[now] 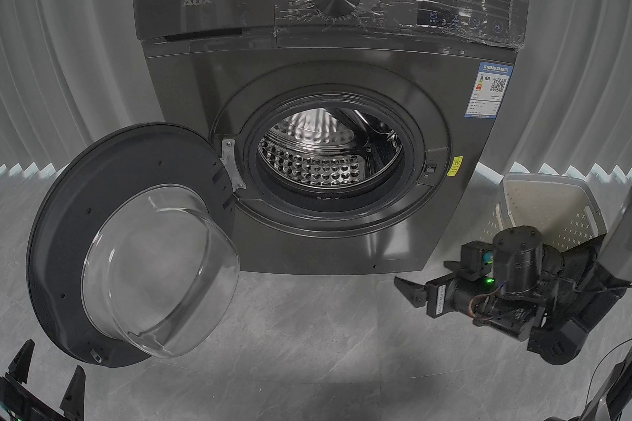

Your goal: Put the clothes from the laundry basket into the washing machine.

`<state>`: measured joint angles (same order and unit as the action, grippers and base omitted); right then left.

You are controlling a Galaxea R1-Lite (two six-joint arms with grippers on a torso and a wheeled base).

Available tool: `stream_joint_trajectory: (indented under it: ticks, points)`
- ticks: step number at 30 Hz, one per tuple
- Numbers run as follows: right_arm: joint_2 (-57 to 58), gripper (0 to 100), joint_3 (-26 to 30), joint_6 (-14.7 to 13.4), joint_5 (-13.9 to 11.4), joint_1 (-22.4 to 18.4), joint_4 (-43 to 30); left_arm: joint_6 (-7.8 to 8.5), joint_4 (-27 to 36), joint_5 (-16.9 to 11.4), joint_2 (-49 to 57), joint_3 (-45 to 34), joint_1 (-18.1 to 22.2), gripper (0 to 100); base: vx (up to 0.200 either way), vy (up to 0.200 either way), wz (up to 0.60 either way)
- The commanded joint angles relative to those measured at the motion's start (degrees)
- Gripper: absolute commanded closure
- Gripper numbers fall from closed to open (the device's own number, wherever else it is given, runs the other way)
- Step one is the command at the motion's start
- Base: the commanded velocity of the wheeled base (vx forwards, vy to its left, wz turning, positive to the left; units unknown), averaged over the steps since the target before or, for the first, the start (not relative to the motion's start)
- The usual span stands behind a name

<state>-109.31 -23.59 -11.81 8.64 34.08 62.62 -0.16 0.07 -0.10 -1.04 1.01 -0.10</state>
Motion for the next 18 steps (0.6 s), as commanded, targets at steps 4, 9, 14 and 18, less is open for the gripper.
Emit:
stream_joint_trajectory:
  ticks: [4,9,14,18]
  points:
    - [19.2,0,12.0,4.8,-2.5,-11.3,1.6,-0.02,0.0,0.0,1.0,-1.0,0.0,0,0.000,0.000,0.00]
    - [32.1,0,19.5,6.3,-3.3,-14.2,1.4,-0.02,0.0,0.0,1.0,-1.0,0.0,0,0.000,0.000,0.00]
    - [42.7,0,23.6,6.5,-2.5,-16.2,-1.3,0.07,0.0,0.0,1.0,-1.0,0.0,0,0.000,0.000,0.00]
    - [53.3,0,23.6,6.7,-2.6,-17.2,-12.1,0.07,0.0,-0.1,1.0,-1.0,0.0,0,0.000,0.000,0.00]
